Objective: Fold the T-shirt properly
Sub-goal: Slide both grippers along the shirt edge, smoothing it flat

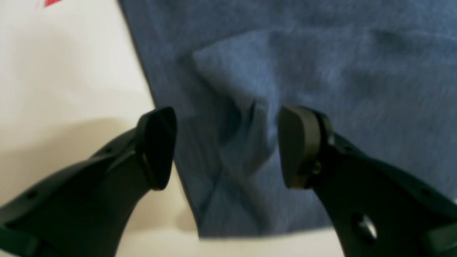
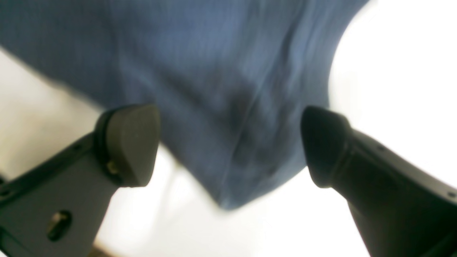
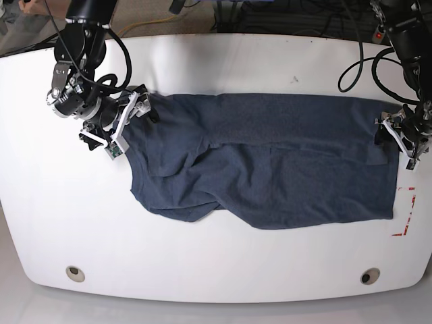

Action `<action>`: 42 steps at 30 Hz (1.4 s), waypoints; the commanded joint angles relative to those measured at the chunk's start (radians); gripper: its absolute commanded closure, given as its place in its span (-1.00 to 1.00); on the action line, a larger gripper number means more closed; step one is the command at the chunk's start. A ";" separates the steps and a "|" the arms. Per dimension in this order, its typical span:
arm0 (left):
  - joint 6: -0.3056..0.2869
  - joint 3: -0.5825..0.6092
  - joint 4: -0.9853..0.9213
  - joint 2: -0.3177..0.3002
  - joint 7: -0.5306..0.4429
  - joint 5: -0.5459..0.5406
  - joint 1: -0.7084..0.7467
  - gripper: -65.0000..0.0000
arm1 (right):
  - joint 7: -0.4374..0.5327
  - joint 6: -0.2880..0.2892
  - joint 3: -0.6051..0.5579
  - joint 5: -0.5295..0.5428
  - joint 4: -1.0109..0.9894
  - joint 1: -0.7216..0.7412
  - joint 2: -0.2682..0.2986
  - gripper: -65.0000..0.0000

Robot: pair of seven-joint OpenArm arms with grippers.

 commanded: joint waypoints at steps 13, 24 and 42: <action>-0.001 -0.002 0.005 0.027 -0.062 0.001 0.057 -0.25 | 0.023 0.003 0.064 0.006 0.008 -0.114 -0.017 -0.61; -0.001 -0.001 -0.016 0.027 -0.064 0.001 0.083 -0.25 | 0.047 0.003 0.052 0.015 -0.152 -0.034 0.058 0.70; -0.001 -0.001 -0.015 -0.030 -0.065 0.001 0.124 -0.25 | 0.069 0.003 -0.037 0.006 -0.348 0.187 0.207 0.74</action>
